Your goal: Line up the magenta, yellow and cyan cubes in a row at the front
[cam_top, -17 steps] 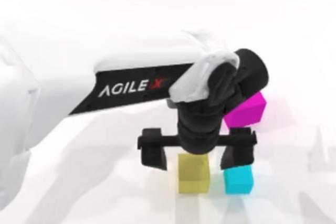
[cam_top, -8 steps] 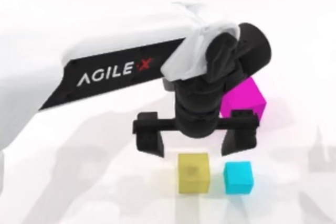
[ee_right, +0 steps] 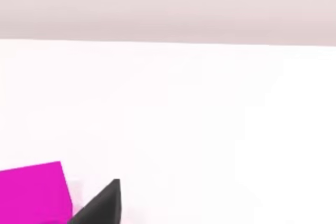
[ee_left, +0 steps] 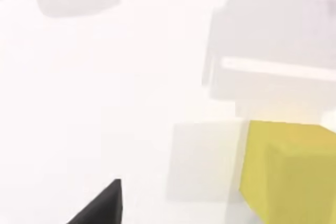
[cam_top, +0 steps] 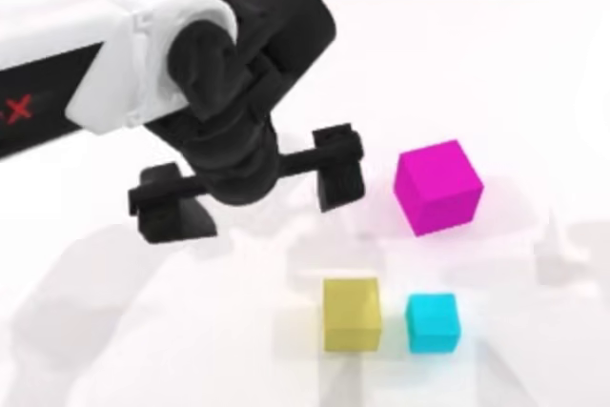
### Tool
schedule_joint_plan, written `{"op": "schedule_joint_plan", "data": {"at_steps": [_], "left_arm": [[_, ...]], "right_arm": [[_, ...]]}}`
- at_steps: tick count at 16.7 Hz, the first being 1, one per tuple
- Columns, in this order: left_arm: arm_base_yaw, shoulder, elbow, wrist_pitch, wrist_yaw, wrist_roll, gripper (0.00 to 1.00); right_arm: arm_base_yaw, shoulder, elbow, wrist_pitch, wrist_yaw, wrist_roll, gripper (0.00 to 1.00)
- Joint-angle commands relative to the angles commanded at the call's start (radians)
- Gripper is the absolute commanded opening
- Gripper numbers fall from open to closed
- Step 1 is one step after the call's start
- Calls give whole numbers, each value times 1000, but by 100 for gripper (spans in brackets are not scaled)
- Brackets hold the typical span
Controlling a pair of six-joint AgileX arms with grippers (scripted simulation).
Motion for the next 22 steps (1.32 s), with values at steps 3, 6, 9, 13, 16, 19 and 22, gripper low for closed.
{"op": "schedule_joint_plan", "data": {"at_steps": [3,6,9,13,16,19,22], "left_arm": [[127,-278,-219,142,-3,74,100],[264,-585,-467,298,-4,181,100],[402,-896,-725,463,-4,320,100],[559,-1244,-1017,666,2,519,100],[648,-1440,-1176,798,10,661,100],[711,-1580,-1280,904,18,777,100],[744,-1667,-1332,967,23,846,100]], "right_arm": [[57,304,257,-166,1,22,100],[120,645,529,-351,2,46,100],[183,967,788,-539,1,70,100],[261,1342,1112,-765,0,99,100],[308,1581,1324,-898,1,117,100],[344,1746,1480,-994,3,130,100],[363,1836,1568,-1044,4,137,100]]}}
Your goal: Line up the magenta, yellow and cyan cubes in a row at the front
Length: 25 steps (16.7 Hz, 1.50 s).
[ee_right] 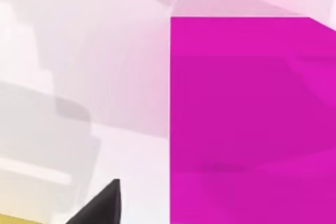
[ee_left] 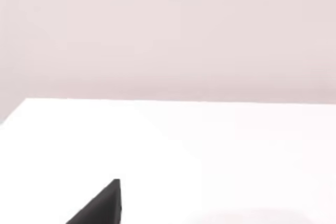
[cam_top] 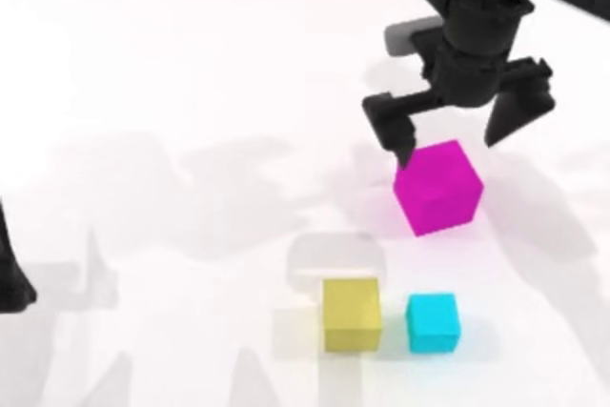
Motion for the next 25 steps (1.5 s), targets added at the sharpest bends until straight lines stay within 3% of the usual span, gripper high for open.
{"op": "schedule_joint_plan", "data": {"at_steps": [8,15,20,25], "left_arm": [[3,-11,-6,7,1,8,100],[3,-11,-6,7,1,8,100],[3,-11,-6,7,1,8,100],[3,-11,-6,7,1,8,100]], "right_arm": [[-1,12,-9,13,0,-1,100],[3,76,-204,281,1,3,100],[4,86,-227,307,1,4,100],[4,86,-227,307,1,4,62]]}}
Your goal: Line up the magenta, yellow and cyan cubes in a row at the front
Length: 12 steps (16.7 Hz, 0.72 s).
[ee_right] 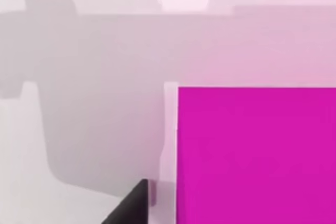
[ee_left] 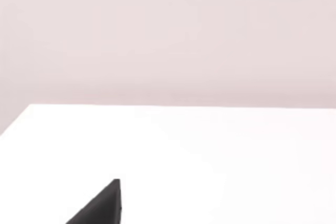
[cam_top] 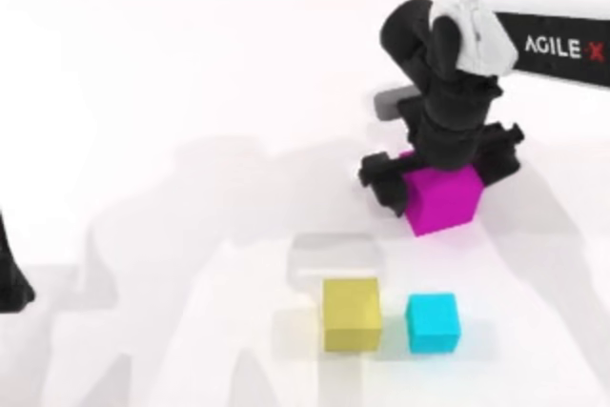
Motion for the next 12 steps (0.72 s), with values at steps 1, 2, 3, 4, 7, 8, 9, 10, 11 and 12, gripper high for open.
{"op": "schedule_joint_plan", "data": {"at_steps": [1,2,3,4,7,8,9,10,11,12], "left_arm": [[0,0,0,0,0,0,100],[0,0,0,0,0,0,100],[0,0,0,0,0,0,100],[0,0,0,0,0,0,100],[0,0,0,0,0,0,100],[0,0,0,0,0,0,100],[0,0,0,0,0,0,100],[0,0,0,0,0,0,100],[0,0,0,0,0,0,100],[0,0,0,0,0,0,100]], "right_arm": [[0,0,0,0,0,0,55],[0,0,0,0,0,0,47],[0,0,0,0,0,0,40],[0,0,0,0,0,0,32],[0,0,0,0,0,0,10],[0,0,0,0,0,0,2],[0,0,0,0,0,0,0],[0,0,0,0,0,0,0],[0,0,0,0,0,0,0],[0,0,0,0,0,0,0]]}}
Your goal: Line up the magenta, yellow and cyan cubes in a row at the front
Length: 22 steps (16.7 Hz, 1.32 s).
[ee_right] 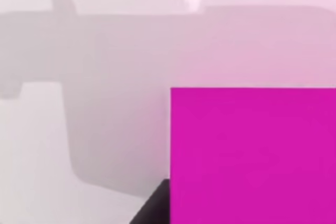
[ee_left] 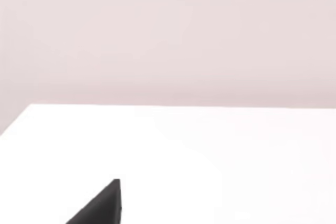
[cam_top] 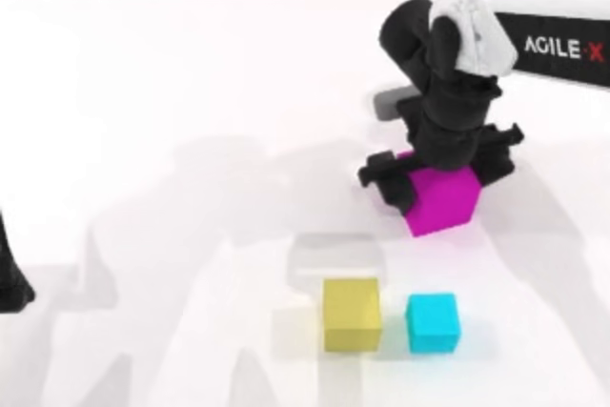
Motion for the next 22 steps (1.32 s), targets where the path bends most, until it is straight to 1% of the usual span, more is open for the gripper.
{"op": "schedule_joint_plan", "data": {"at_steps": [6,8,13,19,22], "left_arm": [[0,0,0,0,0,0,100],[0,0,0,0,0,0,100],[0,0,0,0,0,0,100],[0,0,0,0,0,0,100],[0,0,0,0,0,0,100]], "right_arm": [[-2,-8,5,-6,1,0,0],[1,-17,39,-44,2,-1,0],[5,-65,162,-225,1,-1,0],[2,-69,175,-240,0,3,0],[53,-49,215,-260,1,70,0]]}}
